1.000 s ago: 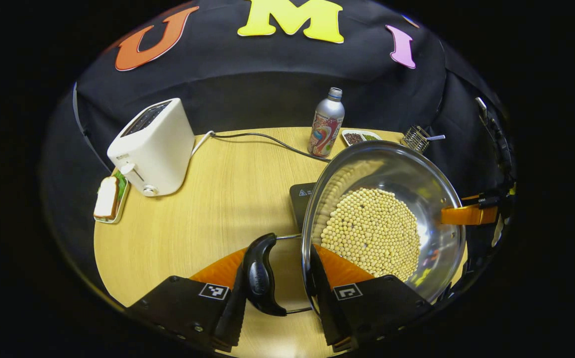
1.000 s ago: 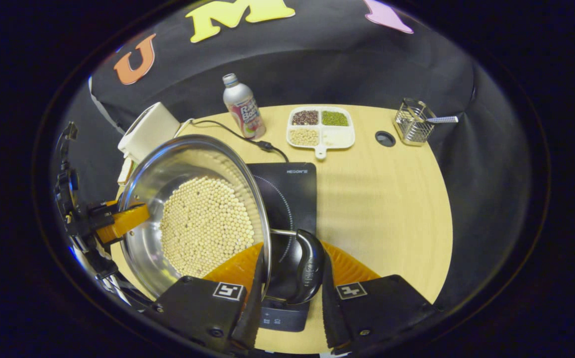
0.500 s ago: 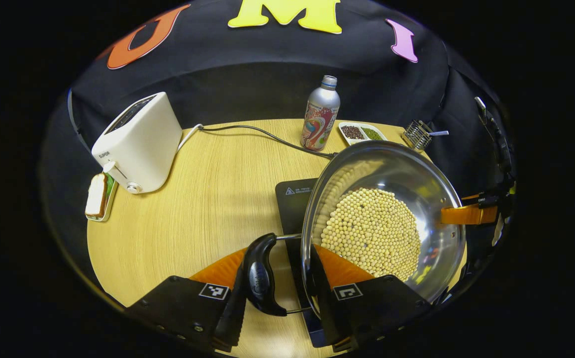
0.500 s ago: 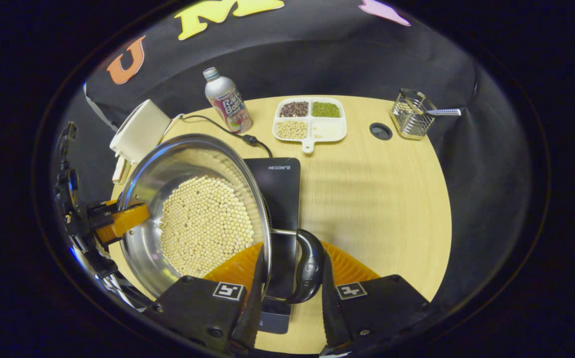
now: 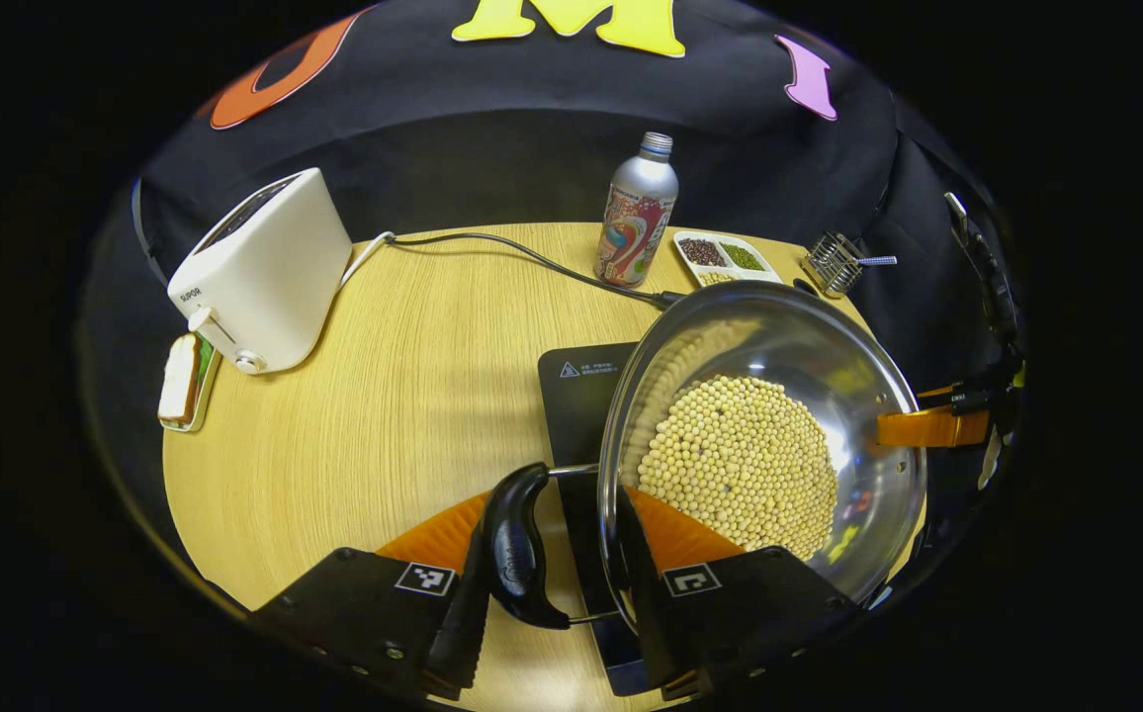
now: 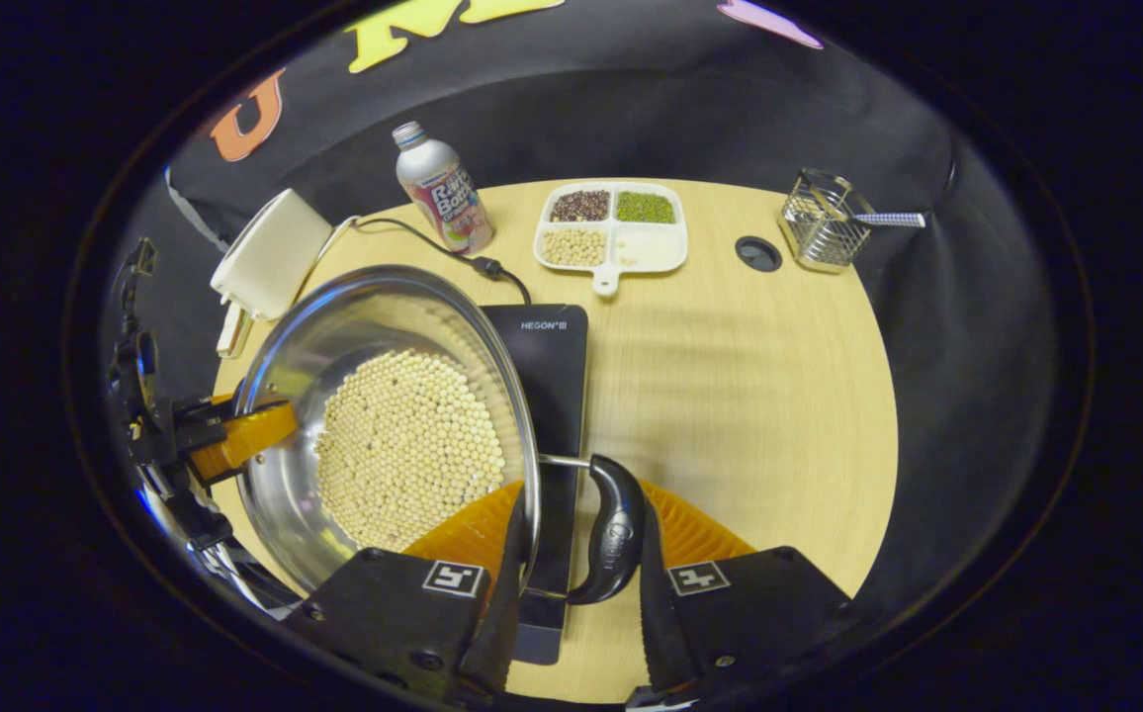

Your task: First push the handle of the pot to place it horizontally, then grasp the pot with both hands and set it on the induction cooktop.

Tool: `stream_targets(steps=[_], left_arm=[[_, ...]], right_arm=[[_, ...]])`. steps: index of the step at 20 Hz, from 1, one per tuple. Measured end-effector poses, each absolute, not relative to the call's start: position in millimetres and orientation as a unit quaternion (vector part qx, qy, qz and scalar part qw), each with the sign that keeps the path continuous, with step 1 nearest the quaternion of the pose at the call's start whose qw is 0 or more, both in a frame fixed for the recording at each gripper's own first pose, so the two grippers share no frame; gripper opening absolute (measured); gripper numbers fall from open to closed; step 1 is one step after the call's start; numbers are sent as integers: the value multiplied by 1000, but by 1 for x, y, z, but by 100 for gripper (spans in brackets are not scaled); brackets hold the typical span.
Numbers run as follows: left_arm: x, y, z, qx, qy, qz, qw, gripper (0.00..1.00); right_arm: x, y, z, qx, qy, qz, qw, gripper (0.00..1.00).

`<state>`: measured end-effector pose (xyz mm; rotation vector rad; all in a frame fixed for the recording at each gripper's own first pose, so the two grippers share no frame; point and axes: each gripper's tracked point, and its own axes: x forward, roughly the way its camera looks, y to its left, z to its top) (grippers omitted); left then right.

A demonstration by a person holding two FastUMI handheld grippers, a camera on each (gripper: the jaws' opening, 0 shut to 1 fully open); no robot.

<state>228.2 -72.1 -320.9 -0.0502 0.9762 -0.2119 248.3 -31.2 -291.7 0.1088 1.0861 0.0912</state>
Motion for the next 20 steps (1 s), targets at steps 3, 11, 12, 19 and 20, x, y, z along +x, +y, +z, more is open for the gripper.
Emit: stream_targets(steps=[3, 11, 12, 19, 20], left_arm=[[228, -72, -321, -34, 465, -100, 879, 61], [227, -73, -322, -39, 461, -97, 881, 61], [228, -73, -323, -38, 460, -96, 882, 63], [227, -69, -314, -30, 448, -96, 889, 72], [229, -64, -309, -23, 436, -88, 895, 86]], right_arm=[[250, -31, -294, 41, 511, 51, 857, 53], [255, -33, -295, 34, 502, 53, 863, 56], [254, -34, -296, 35, 501, 50, 863, 57], [263, -42, -290, -8, 459, 28, 888, 82], [264, -43, -282, -22, 439, 26, 898, 83]])
